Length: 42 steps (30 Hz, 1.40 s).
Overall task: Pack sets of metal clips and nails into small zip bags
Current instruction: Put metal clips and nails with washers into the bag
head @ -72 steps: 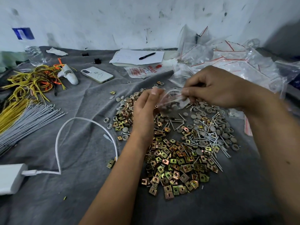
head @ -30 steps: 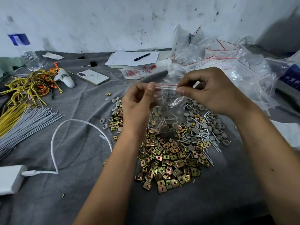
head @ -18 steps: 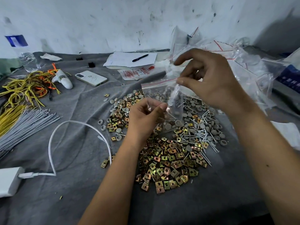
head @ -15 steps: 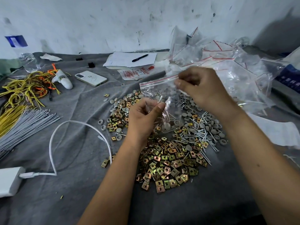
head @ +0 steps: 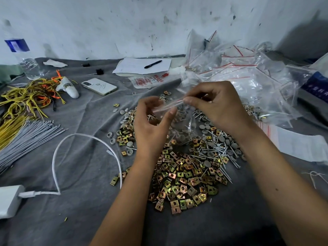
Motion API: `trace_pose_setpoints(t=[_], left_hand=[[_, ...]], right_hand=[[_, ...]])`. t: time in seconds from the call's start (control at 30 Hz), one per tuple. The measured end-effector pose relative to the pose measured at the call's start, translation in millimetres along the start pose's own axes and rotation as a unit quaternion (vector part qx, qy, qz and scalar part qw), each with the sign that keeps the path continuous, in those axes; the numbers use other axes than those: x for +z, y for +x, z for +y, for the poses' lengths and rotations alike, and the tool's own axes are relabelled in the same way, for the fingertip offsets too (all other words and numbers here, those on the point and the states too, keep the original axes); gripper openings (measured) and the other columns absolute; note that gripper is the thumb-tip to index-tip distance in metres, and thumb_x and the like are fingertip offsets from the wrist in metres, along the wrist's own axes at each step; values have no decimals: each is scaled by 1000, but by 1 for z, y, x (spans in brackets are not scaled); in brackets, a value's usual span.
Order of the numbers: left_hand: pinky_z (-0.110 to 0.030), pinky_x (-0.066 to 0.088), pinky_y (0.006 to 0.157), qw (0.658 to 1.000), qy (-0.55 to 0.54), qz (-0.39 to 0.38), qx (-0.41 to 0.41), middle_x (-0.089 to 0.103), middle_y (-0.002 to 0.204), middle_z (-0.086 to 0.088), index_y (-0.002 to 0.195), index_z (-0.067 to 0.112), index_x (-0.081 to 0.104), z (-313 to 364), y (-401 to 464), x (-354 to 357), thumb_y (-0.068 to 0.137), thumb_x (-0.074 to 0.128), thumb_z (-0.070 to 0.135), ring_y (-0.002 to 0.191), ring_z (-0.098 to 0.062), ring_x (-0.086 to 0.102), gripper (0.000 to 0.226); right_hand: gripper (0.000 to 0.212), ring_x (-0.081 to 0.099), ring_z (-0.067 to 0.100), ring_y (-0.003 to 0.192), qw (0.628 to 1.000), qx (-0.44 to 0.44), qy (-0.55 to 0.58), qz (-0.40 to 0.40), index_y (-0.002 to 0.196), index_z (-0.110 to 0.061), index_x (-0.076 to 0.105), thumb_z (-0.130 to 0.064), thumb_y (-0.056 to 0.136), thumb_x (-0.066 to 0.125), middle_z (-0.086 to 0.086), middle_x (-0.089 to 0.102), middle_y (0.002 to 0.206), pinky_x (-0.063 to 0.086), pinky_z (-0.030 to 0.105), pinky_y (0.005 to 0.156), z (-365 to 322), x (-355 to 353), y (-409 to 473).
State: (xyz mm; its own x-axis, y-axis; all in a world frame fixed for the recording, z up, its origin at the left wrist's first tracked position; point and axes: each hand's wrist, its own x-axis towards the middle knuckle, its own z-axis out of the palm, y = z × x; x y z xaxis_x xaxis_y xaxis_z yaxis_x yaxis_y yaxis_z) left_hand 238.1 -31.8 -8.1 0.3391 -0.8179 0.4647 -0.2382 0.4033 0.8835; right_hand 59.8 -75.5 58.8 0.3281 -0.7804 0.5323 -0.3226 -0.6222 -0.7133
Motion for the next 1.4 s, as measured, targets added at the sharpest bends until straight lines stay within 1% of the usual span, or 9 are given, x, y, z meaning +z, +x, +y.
trace_pose_setpoints(t=[0.07, 0.2, 0.27, 0.47, 0.67, 0.83, 1.07, 1.2, 1.4], left_hand=[[-31, 52, 89, 992, 97, 26, 82, 64, 116, 4, 115, 21, 65, 1, 1, -2, 90, 77, 44, 111, -13, 59, 36], [-43, 47, 90, 961, 190, 44, 196, 62, 110, -7, 96, 11, 77, -3, 2, 3, 90, 80, 22, 109, -25, 57, 13], [-44, 47, 88, 962, 195, 46, 187, 63, 108, -7, 90, 9, 78, -4, 1, 5, 88, 82, 16, 107, -26, 58, 9], [-37, 45, 90, 967, 193, 38, 161, 64, 110, -3, 94, 12, 78, -4, 1, 3, 88, 83, 18, 108, -24, 57, 9], [-33, 41, 93, 970, 188, 10, 152, 64, 114, -2, 89, 14, 76, -5, 2, 5, 87, 82, 17, 112, -23, 55, 7], [-24, 35, 97, 975, 174, -36, 131, 64, 115, -1, 88, 13, 73, -6, 3, 5, 89, 80, 17, 115, -23, 53, 8], [-19, 32, 98, 969, 196, -73, 129, 64, 120, -2, 90, 12, 71, -7, 3, 6, 89, 78, 11, 118, -25, 51, 7], [-18, 32, 96, 959, 221, -88, 154, 64, 118, -4, 91, 10, 70, -9, 4, 7, 91, 76, 12, 115, -25, 51, 6], [-15, 26, 94, 959, 239, -83, 124, 65, 122, -1, 89, 12, 70, -11, 7, 5, 93, 74, 14, 120, -24, 46, 6]], right_hand=[[11, 67, 7, 80, 996, -46, -73, -27, 95, -16, 81, -20, 86, 81, -8, 72, 84, 52, 22, 73, -6, 4, -1], [12, 62, 0, 78, 985, -78, -135, -71, 98, -14, 81, -20, 88, 79, -9, 69, 85, 45, 16, 73, -10, 6, 0], [13, 65, -1, 79, 987, -62, -135, -66, 101, -14, 81, -20, 89, 78, -9, 71, 86, 48, 15, 73, -7, 4, -1], [10, 63, 12, 78, 982, -82, -162, -46, 92, -12, 81, -20, 86, 82, 0, 69, 85, 52, 34, 72, -3, 3, 1], [7, 59, 11, 79, 976, -104, -178, -66, 88, -8, 77, -15, 88, 79, -2, 63, 87, 49, 27, 72, -2, 9, -1], [4, 59, 17, 83, 974, -101, -185, -87, 88, -7, 76, -11, 89, 77, 1, 62, 89, 50, 35, 75, 1, 10, -3], [6, 59, 3, 77, 972, -82, -191, -112, 89, -15, 80, -19, 86, 81, -10, 62, 83, 42, 12, 71, 2, 5, -3], [4, 59, 6, 79, 974, -78, -183, -105, 89, -11, 78, -15, 88, 78, -7, 62, 86, 43, 13, 71, 7, 7, -8], [3, 62, 19, 82, 980, -64, -171, -78, 91, -5, 76, -8, 90, 76, 4, 64, 90, 53, 39, 74, 15, -1, -9]])
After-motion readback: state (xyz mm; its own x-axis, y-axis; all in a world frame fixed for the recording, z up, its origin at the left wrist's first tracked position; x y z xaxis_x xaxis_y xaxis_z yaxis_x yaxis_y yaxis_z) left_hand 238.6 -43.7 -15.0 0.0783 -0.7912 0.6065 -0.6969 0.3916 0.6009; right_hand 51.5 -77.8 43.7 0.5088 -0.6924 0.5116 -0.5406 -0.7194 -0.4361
